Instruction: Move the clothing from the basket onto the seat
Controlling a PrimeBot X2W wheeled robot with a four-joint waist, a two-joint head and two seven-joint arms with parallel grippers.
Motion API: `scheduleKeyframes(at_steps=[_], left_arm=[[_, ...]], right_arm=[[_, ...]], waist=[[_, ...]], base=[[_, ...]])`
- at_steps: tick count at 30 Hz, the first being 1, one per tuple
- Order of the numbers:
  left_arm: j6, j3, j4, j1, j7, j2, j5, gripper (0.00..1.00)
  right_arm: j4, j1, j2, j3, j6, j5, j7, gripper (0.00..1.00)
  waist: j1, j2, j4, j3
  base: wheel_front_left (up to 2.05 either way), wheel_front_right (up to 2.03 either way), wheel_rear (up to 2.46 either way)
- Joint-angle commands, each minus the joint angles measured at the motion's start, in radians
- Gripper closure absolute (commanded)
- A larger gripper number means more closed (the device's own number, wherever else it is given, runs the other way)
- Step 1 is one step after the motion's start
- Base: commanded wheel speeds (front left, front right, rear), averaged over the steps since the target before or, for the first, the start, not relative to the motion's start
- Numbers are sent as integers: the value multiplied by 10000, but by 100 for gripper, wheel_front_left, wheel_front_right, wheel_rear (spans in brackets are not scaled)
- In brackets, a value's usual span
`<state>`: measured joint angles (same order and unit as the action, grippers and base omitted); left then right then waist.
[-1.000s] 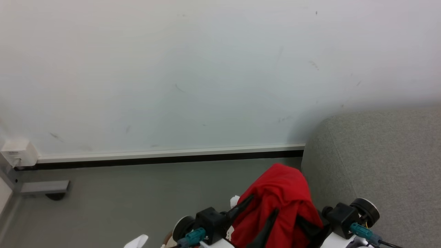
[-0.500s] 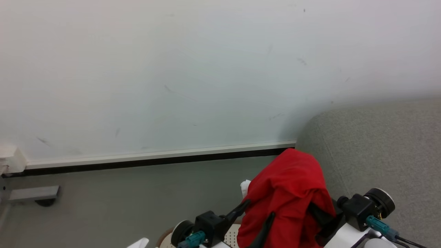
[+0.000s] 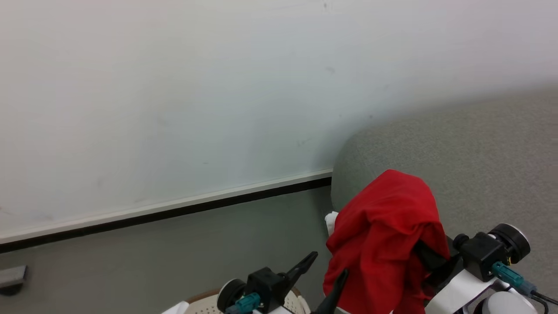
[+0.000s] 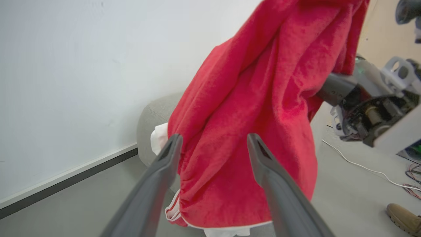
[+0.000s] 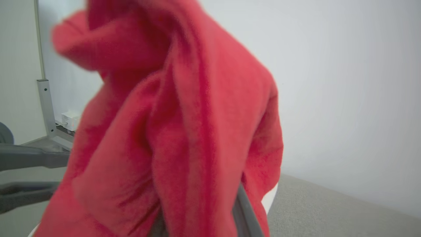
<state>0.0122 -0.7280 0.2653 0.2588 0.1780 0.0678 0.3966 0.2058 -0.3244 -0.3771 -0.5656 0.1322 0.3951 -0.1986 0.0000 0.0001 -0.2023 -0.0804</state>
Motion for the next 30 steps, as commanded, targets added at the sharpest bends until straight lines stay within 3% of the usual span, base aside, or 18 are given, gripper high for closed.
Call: scheduleKeyframes(at_steps=[1, 14, 30], left_arm=[[2, -16, 46, 81, 71, 19, 56, 0], [-53, -161, 266, 288, 197, -43, 207, 0], [-1, -332, 390, 474, 182, 12, 278, 0]], right_arm=[[-157, 109, -54, 129, -27, -122, 10, 100], [-1040, 593, -375, 1186, -27, -296, 343, 100], [-1356, 568, -258, 1861, -27, -460, 433, 100]], waist=[[0, -1, -345, 36], [0, -1, -1407, 179], [0, -1, -1167, 508]], base=[[0, 0, 0], [0, 0, 0], [0, 0, 0]])
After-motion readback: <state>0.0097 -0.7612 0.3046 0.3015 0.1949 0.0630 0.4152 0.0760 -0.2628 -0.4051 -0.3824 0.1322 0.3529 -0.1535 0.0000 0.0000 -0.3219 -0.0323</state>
